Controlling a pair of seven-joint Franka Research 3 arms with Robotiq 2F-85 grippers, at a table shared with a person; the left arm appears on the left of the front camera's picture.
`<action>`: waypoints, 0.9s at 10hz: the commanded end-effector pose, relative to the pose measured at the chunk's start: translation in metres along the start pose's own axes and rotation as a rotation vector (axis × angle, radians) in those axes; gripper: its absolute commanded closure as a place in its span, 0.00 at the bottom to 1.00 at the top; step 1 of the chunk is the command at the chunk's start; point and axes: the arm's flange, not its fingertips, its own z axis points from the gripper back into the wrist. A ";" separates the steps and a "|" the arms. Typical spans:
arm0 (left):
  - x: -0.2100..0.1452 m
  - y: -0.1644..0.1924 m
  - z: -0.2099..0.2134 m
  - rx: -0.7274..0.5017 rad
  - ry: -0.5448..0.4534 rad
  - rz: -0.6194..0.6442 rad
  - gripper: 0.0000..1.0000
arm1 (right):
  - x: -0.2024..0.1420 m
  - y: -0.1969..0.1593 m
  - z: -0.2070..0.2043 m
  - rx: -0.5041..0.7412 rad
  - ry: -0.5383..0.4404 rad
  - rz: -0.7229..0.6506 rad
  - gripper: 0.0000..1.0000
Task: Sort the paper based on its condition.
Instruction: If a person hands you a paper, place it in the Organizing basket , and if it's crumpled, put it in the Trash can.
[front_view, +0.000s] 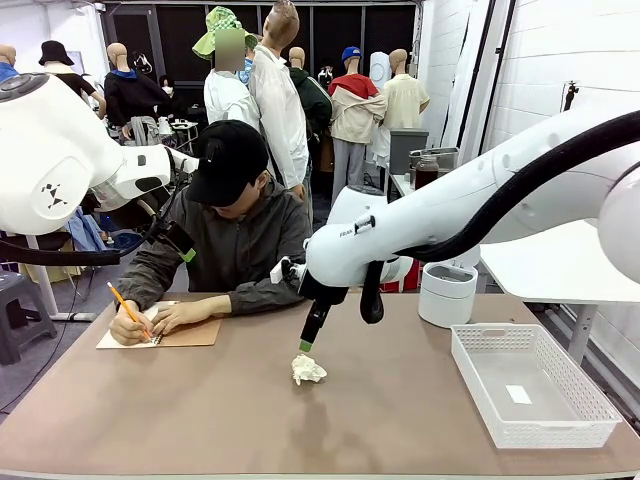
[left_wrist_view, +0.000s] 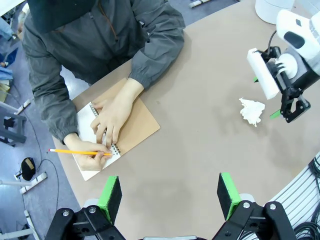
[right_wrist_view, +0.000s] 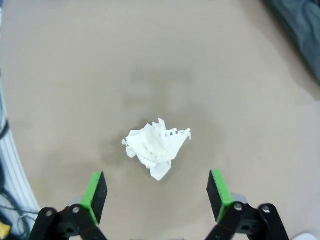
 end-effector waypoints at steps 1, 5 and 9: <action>0.001 0.001 0.001 0.000 0.001 0.001 0.00 | 0.012 -0.002 -0.008 0.011 0.057 0.012 0.00; 0.001 0.001 0.001 0.000 0.001 0.001 0.00 | 0.017 -0.002 -0.036 0.020 0.124 0.057 0.00; 0.001 0.001 0.001 0.000 0.001 0.001 0.00 | 0.021 -0.004 -0.051 0.041 0.153 0.071 0.00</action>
